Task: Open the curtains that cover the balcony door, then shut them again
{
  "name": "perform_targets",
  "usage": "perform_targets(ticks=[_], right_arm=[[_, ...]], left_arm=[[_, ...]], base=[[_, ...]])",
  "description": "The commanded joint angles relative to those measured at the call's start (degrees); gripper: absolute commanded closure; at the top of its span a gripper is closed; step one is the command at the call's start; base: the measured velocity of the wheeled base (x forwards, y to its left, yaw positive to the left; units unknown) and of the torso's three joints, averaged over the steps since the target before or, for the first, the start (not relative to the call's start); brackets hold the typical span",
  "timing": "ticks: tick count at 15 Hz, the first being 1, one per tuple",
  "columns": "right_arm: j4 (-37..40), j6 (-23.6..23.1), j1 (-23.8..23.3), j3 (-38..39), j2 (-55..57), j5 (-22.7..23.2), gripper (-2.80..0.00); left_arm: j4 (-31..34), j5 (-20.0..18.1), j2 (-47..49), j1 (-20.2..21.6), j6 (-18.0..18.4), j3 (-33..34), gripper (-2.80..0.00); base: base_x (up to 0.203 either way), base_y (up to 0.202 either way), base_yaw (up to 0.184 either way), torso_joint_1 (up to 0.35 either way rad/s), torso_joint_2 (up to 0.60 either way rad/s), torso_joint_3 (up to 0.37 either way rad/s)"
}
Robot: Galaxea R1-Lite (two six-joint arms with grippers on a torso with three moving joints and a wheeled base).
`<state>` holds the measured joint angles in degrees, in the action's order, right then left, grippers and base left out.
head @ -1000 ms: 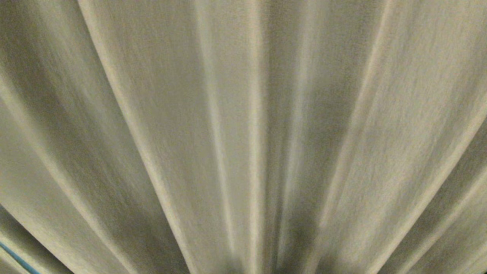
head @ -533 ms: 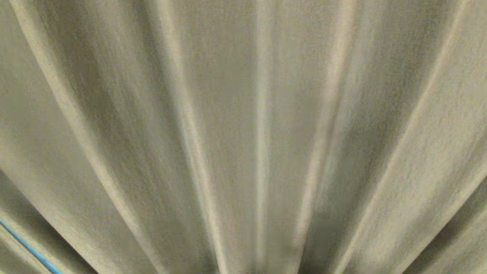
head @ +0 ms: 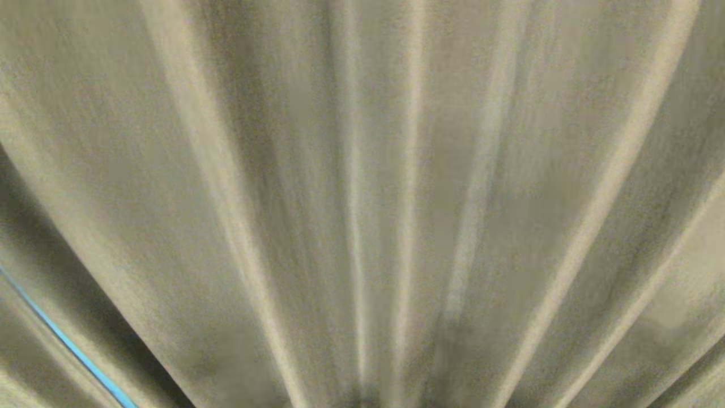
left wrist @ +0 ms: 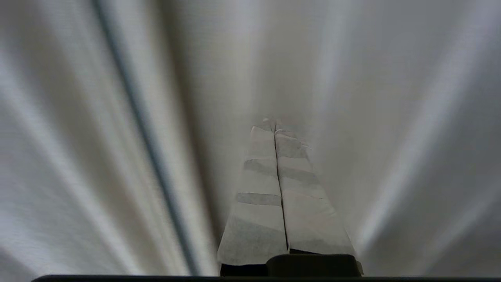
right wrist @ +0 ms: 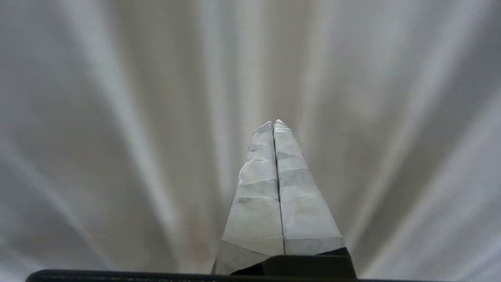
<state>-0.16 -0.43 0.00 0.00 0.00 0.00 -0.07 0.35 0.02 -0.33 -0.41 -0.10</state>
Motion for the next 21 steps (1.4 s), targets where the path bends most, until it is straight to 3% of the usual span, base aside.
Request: perform_targets(ticks=[1,21], right_arm=[[0.0,0.0,-0.1,0.0,0.0,-0.1,0.0],[0.0,0.0,0.0,0.0,0.0,-0.1,0.0]], left_arm=[[0.1,0.0,0.0,0.0,0.0,0.1,0.0],[0.0,0.0,0.0,0.0,-0.5,0.0,0.0]], base=[[0.0,0.185,-0.006,0.012,0.0,0.002],[0.0,0.192,0.001,0.003,0.0,0.002]])
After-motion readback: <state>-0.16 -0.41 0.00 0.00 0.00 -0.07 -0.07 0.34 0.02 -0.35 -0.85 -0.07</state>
